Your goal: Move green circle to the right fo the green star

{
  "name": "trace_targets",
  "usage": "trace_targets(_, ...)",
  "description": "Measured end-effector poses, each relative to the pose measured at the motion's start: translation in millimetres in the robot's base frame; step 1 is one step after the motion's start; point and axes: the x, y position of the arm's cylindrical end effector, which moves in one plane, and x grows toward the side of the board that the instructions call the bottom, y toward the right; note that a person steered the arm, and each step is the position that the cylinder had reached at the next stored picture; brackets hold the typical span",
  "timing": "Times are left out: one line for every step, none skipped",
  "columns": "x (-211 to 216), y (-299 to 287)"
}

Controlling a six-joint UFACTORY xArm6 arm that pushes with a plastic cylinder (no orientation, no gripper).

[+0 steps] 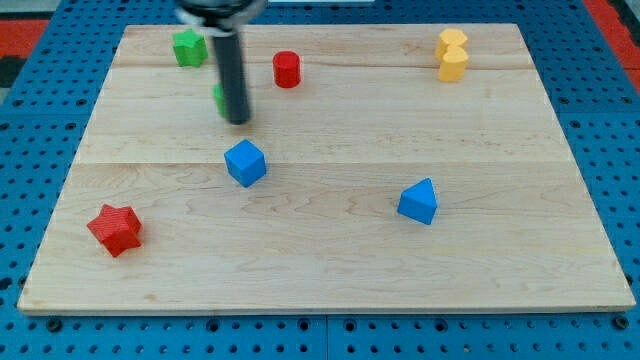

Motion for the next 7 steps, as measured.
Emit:
trace_targets(-25.0, -18.6)
trace_targets(-43.4, -18.5)
trace_targets(-43.7, 11.4)
trace_targets(-46.8, 18.0)
trace_targets(-58.2, 13.9)
trace_targets(-72.8, -0.7)
trace_targets(-85.9, -3.9)
